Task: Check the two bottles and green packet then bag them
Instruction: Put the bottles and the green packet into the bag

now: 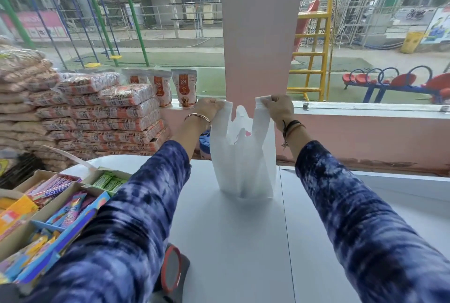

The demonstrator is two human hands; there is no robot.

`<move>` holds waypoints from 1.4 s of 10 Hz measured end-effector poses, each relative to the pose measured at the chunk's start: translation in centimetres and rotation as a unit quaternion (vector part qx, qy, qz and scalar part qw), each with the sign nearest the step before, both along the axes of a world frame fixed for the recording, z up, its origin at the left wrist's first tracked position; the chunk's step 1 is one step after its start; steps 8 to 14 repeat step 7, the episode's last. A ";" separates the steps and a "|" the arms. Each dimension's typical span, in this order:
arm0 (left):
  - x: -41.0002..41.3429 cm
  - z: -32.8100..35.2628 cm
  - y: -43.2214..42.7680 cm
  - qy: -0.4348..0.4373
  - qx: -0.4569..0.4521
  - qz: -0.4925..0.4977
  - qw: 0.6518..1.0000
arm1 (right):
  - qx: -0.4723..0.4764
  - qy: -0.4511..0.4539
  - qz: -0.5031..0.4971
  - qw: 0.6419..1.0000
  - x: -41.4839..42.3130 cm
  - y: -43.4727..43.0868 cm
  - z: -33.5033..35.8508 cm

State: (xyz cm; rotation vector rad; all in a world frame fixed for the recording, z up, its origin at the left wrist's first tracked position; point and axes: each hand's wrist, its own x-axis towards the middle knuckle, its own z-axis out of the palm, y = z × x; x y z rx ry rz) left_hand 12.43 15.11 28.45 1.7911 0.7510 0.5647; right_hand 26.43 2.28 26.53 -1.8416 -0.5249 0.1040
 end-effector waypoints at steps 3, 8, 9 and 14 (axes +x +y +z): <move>-2.4 -2.4 -2.4 0.075 0.068 0.029 0.994 | -0.009 -0.021 0.021 1.000 -2.9 -3.3 -1.6; -8.7 -9.4 -9.7 0.620 -0.083 -0.330 0.707 | -0.590 0.133 0.339 0.721 -10.3 -12.6 -9.0; -8.7 -9.4 -9.7 0.620 -0.083 -0.330 0.707 | -0.590 0.133 0.339 0.721 -10.3 -12.6 -9.0; -8.7 -9.4 -9.7 0.620 -0.083 -0.330 0.707 | -0.590 0.133 0.339 0.721 -10.3 -12.6 -9.0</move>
